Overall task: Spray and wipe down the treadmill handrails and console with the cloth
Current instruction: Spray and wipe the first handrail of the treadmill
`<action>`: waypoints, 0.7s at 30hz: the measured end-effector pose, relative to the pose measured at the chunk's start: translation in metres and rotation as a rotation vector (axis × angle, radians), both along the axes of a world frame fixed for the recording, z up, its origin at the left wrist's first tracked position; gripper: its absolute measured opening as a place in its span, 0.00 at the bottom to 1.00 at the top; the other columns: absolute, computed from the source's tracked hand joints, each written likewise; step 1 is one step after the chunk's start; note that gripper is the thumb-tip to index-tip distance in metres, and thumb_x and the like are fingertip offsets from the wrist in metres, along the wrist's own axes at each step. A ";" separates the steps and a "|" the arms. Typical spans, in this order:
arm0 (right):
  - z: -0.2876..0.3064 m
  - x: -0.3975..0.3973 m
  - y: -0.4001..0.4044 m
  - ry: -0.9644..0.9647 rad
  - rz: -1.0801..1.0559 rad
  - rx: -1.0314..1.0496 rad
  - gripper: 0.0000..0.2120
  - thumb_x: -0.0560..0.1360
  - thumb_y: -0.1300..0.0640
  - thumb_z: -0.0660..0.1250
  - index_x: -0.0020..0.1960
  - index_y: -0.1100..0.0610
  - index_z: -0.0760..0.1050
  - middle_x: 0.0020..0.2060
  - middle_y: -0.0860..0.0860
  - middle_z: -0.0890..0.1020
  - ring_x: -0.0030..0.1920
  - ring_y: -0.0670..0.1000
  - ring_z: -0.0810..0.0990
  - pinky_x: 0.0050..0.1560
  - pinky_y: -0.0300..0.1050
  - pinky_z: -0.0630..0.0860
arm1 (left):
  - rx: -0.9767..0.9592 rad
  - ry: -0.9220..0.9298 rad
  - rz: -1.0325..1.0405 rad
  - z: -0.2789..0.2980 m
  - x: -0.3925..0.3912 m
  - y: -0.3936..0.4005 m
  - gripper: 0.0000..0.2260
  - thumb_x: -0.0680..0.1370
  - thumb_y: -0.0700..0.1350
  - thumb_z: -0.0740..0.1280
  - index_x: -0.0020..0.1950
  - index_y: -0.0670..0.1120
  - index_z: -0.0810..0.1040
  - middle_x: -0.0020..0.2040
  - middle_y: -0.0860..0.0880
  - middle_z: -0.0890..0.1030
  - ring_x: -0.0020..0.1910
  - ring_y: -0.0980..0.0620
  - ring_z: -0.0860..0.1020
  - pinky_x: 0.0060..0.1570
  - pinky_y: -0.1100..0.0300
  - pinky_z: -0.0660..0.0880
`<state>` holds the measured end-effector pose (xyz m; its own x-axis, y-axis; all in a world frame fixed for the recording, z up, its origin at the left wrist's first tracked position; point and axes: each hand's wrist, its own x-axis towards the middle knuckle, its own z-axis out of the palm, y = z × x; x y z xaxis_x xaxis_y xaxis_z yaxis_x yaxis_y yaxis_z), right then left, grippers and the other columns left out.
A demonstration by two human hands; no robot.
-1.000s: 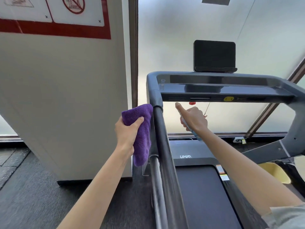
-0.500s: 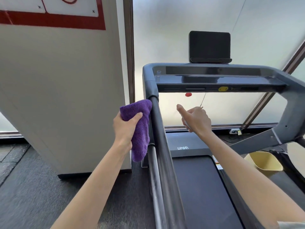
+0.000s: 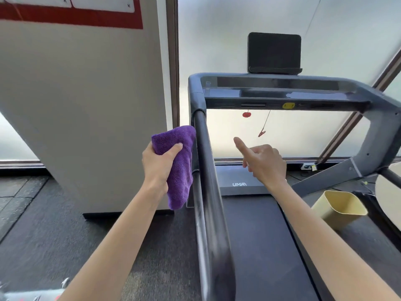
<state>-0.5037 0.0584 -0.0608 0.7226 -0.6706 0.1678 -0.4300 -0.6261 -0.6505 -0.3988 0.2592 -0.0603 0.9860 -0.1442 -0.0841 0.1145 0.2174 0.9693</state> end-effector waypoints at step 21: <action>0.001 -0.059 0.040 -0.095 0.014 0.045 0.42 0.74 0.27 0.58 0.37 0.69 0.79 0.24 0.50 0.76 0.33 0.60 0.81 0.47 0.51 0.78 | -0.007 -0.056 -0.027 0.003 -0.074 0.030 0.09 0.71 0.38 0.75 0.46 0.48 0.80 0.43 0.49 0.83 0.44 0.50 0.82 0.48 0.55 0.81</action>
<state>-0.5622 0.0986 -0.0598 0.7141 -0.6692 0.2057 -0.3564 -0.6004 -0.7158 -0.4725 0.2894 -0.0577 0.9849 -0.1708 -0.0279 0.0660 0.2220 0.9728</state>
